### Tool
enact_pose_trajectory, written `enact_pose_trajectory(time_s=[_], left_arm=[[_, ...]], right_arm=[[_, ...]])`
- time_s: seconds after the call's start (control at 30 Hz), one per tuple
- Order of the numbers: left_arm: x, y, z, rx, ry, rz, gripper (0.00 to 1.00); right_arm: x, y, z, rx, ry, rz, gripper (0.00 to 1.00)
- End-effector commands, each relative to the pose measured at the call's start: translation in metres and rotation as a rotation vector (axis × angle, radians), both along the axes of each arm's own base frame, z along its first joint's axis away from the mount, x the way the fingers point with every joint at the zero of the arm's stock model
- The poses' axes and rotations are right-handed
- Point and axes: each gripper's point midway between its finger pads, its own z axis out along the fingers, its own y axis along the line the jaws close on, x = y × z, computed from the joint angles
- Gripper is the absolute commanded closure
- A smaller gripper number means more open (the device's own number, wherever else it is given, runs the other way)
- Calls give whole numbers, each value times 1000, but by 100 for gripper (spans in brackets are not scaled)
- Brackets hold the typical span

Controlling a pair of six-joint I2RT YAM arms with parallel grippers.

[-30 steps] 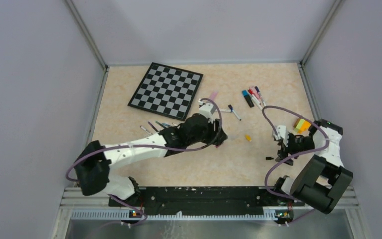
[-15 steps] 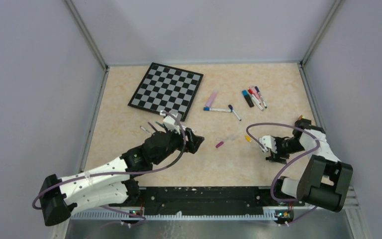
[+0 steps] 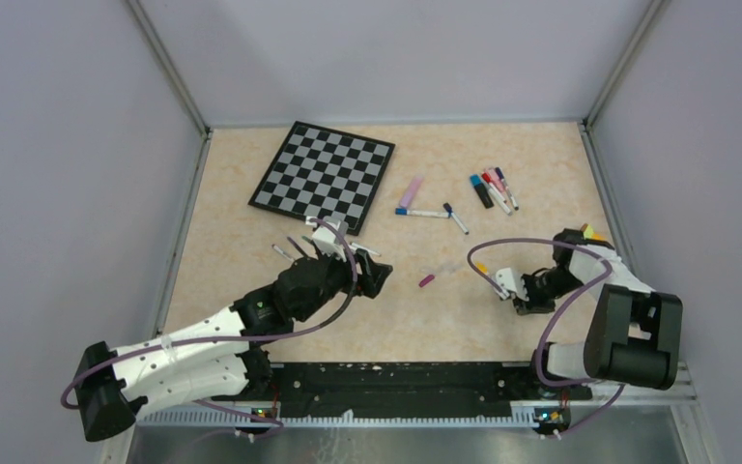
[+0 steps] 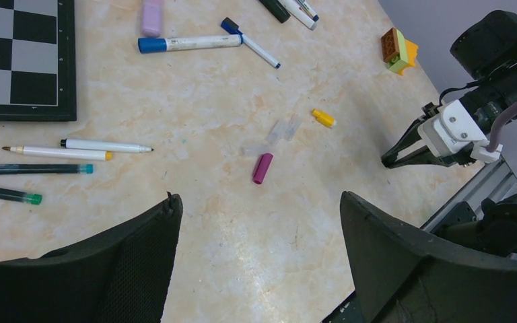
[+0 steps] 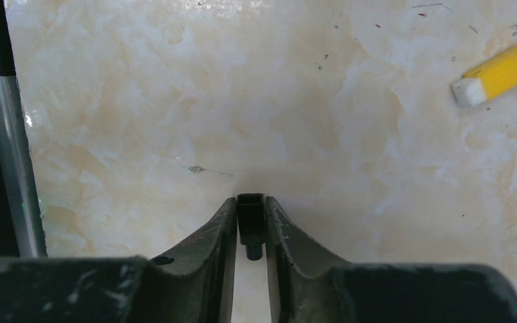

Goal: Open the pen caps
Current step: Pick up the pen cap at the center of the board.

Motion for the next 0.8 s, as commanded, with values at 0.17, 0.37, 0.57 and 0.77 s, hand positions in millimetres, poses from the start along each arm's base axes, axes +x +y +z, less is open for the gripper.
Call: enact_pose_trajectory(time_s=[0.17,0.37,0.57,0.77], left_arm=[[2,5,3,-21,-7,30,12],[3,3,5,-26,-4,31,11],[3,5,8,-44,-1,42,8],[3,8,13,-51,-6,51,7]], right_arm=[[7,6,3,-9,46,-38,100],[39,58,31,82,13,-199,100],[90,107,45,101,-102,-504,100],[125,115,39,73,-144,-764,100]])
